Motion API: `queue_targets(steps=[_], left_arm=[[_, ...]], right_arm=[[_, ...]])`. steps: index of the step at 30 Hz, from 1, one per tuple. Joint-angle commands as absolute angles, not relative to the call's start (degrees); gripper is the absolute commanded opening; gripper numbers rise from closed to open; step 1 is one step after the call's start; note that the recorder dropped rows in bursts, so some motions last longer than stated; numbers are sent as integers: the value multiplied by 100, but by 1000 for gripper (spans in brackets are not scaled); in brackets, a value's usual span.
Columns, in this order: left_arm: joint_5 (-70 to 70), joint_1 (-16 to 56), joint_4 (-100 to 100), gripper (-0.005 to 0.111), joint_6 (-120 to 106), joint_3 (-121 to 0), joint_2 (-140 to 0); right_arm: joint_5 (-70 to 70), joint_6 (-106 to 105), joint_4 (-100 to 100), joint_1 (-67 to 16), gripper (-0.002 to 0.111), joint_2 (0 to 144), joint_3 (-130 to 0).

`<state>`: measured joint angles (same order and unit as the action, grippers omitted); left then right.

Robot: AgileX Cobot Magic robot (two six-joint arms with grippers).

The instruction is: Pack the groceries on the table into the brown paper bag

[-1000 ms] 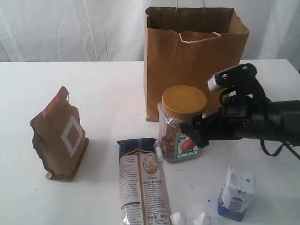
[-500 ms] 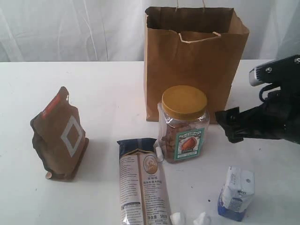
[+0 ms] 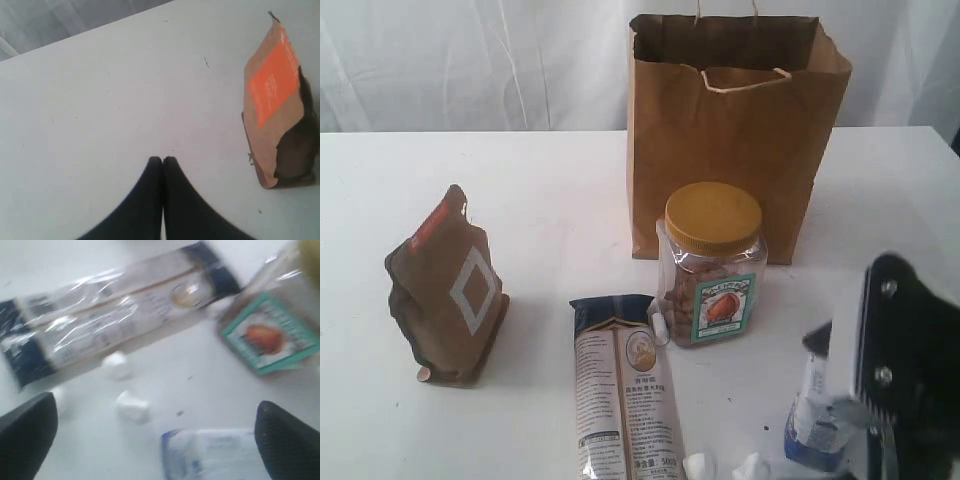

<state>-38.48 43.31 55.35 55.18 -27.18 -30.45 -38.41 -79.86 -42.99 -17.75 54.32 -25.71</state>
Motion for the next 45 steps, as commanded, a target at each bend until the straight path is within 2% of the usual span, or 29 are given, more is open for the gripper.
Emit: queue_targets(steps=[1, 16, 29, 32, 36, 42, 45], left_arm=[[-3864, 4341, 5573, 0, 5508, -2679, -2996], [-3864, 4341, 5218, 0, 5507, -2679, -2996], [-3864, 4341, 4772, 0, 5507, -2679, -2996], [-3853, 4341, 4730, 0, 5507, -2679, -2996], [-3594, 4341, 4730, 0, 5507, -2679, -2996], [-2935, 4341, 4730, 0, 5257, -2679, -2996], [-2830, 4341, 4730, 0, 5245, -2679, -2996]], right_arm=[[-4822, -7574, -3569, -1778, 105, 5382, -2556], [-4823, -7287, -3715, -1778, 105, 5382, -2556], [-2421, -4484, -3726, -1778, 104, 5382, -3075], [-2305, -4252, -3726, -1778, 95, 5382, -3124], [-2318, -4160, -3726, -1778, 77, 5392, -3127], [-2285, -4160, -3726, -1778, 31, 5392, -3127], [-2259, -4160, -3726, -1778, 14, 5392, -3127]])
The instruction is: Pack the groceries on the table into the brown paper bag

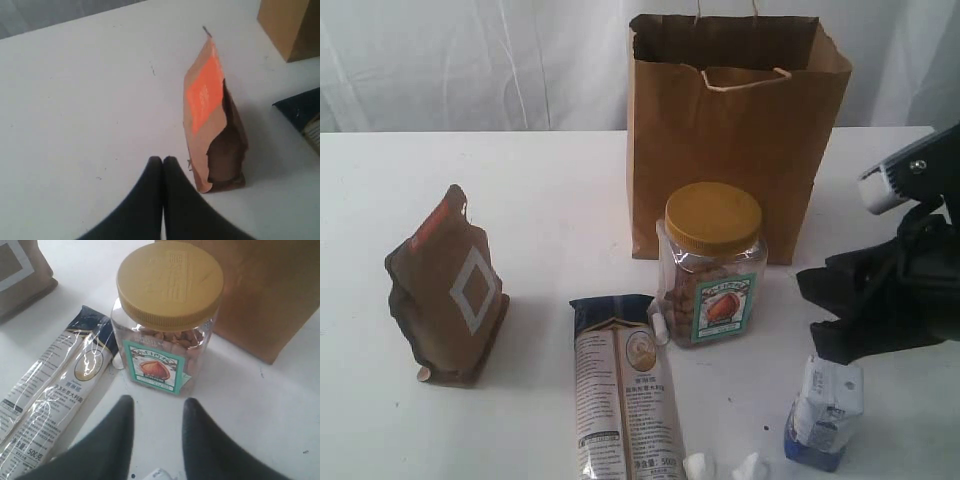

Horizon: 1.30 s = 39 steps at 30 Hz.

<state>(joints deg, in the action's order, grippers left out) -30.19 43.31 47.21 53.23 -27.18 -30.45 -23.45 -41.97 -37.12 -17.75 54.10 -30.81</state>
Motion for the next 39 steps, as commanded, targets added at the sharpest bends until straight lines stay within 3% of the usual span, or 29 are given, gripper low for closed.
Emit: queue_targets(steps=[1, 4, 9, 17, 22, 27, 39], left_arm=[[-2830, 4341, 4730, 0, 5245, -2679, -2996], [-2830, 4341, 4730, 0, 5245, -2679, -2996], [-2817, 4341, 4730, 0, 5095, -2679, -2996], [-2655, 4341, 2587, 0, 2812, -2679, -3007], [-2655, 4341, 2451, 0, 2812, -2679, -3007], [-2581, 4341, 2449, 0, 2823, -2679, -3007], [-2451, 4341, 2253, 0, 2823, -2679, -3007]], right_arm=[[-2259, -4160, -3726, -1778, 10, 5392, -3127], [-2259, -4160, -3726, -1778, 0, 5392, -3127], [-2491, -3583, -3726, -1767, 0, 5620, -3399], [-4806, -1780, -1844, -1767, 0, 7685, -6153], [-3795, -2186, -2921, -1779, 0, 7910, -6576], [-4145, -4183, -5097, -2059, 0, 8433, -6581], [-3150, -4540, -5150, -2621, 0, 9373, -6581]])
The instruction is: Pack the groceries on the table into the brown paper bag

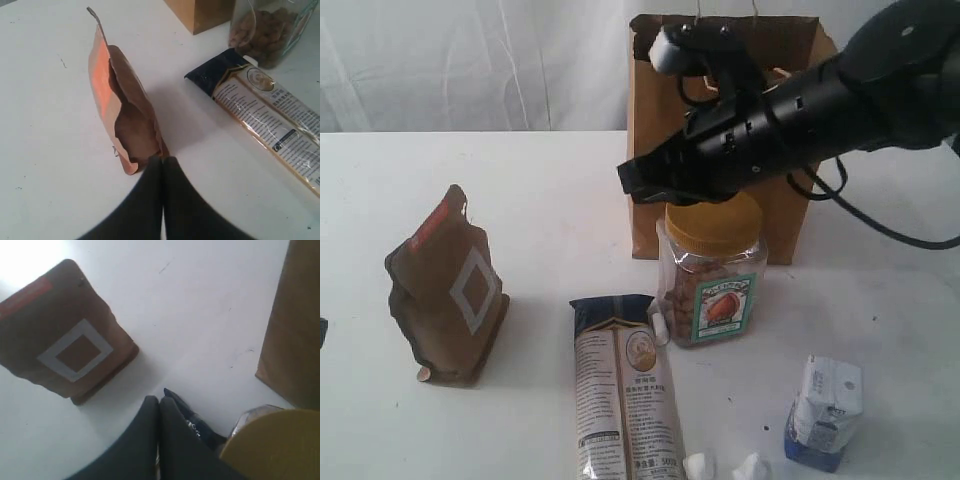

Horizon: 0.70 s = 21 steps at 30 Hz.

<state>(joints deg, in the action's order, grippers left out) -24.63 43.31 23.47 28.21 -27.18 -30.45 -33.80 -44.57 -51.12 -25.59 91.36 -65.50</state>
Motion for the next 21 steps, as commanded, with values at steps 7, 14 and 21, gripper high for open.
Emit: queue_targets(steps=[7, 14, 21], left_arm=[[-2451, 4341, 2253, 0, 2823, -2679, -3007], [-2461, 4341, 2254, 0, 2823, -2679, -3007], [-2517, 4341, 2225, 0, 2823, -2679, -3007]], right_arm=[[-3366, -4327, -4726, -2621, 0, 9578, -6581], [-4346, -2427, -2484, -2621, 0, 9436, -6581], [-4979, -363, -53, -2621, 0, 8584, -6581]])
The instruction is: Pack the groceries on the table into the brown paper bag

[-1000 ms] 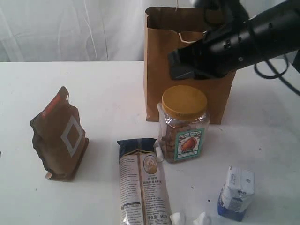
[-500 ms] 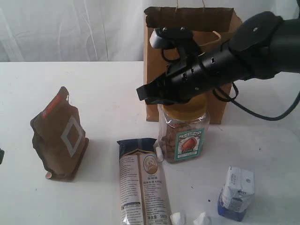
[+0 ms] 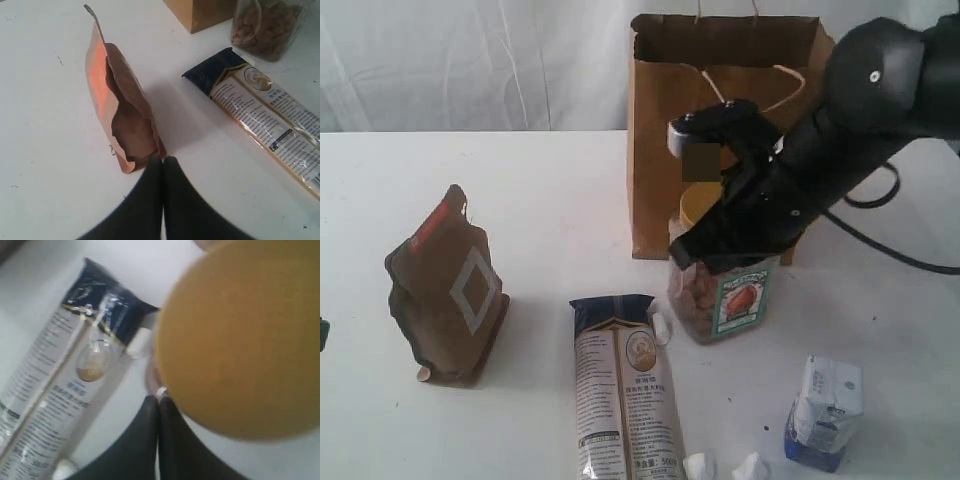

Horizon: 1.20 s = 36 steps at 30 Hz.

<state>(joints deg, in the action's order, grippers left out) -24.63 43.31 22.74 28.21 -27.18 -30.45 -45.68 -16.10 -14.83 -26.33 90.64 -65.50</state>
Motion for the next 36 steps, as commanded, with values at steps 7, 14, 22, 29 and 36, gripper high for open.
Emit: queue_targets(steps=[7, 14, 22, 29, 36], left_arm=[[-2531, 4341, 2051, 0, 2823, -2679, -3007], [-2531, 4341, 2051, 0, 2823, -2679, -3007], [-2531, 4341, 2051, 0, 2823, -2679, -3007], [-2531, 4341, 2061, 0, 2823, -2679, -3007], [-2531, 4341, 2061, 0, 2800, -2679, -3007]], right_arm=[[-2925, -2316, -2562, -3083, 0, 8774, -6497], [-2172, -2354, -2500, -3422, 0, 10105, -6450], [-3729, 204, -299, -3422, 0, 9927, -6377], [-4544, 928, 929, -3422, 0, 8923, -6062], [-4180, 755, 1080, -3422, 0, 8613, -6062]])
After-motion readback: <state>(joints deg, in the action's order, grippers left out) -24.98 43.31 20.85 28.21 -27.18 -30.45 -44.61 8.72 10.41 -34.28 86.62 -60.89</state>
